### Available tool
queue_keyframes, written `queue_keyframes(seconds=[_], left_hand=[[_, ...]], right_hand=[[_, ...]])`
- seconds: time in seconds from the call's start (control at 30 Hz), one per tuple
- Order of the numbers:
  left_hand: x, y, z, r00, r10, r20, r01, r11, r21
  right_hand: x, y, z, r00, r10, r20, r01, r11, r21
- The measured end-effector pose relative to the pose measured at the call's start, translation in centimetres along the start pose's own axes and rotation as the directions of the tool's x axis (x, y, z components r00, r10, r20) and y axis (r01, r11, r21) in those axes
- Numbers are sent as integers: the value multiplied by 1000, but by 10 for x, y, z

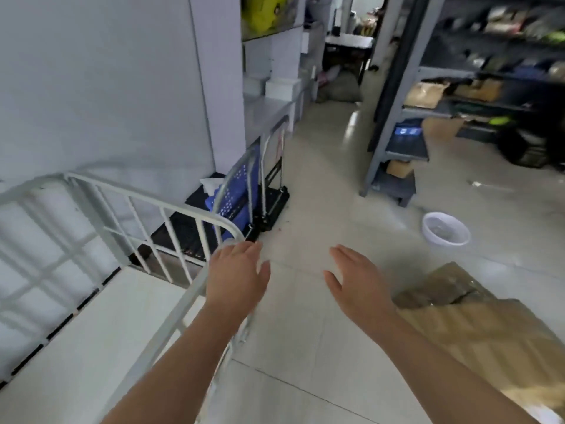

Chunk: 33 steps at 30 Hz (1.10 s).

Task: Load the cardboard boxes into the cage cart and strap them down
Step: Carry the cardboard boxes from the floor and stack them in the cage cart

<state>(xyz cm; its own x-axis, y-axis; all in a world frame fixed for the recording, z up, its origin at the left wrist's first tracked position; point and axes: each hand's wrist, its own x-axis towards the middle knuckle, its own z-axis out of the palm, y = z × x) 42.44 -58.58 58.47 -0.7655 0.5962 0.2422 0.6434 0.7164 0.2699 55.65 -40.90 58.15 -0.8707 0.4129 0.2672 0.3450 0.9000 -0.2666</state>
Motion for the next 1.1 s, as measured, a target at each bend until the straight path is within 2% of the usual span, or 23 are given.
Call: queue_keyframes(seconds=[0.17, 0.33, 0.47, 0.7, 0.93, 1.1], left_hand=[[46, 100, 47, 972, 204, 113, -202, 979, -31], [92, 180, 98, 899, 388, 202, -383, 921, -67], [126, 238, 138, 805, 535, 256, -528, 843, -99], [174, 315, 226, 594, 703, 391, -710, 687, -157], [184, 373, 317, 404, 770, 494, -794, 564, -229], [183, 405, 402, 338, 771, 539, -813, 528, -246]], right_hand=[[-31, 100, -21, 961, 275, -5, -275, 959, -70], [-51, 176, -28, 876, 481, -14, -481, 875, -56], [-53, 230, -22, 767, 641, -9, -641, 766, -46], [-67, 297, -5, 486, 874, -30, -874, 486, 17], [-107, 354, 39, 239, 971, -2, -968, 239, 71], [-126, 405, 86, 150, 988, 40, -986, 147, 81]])
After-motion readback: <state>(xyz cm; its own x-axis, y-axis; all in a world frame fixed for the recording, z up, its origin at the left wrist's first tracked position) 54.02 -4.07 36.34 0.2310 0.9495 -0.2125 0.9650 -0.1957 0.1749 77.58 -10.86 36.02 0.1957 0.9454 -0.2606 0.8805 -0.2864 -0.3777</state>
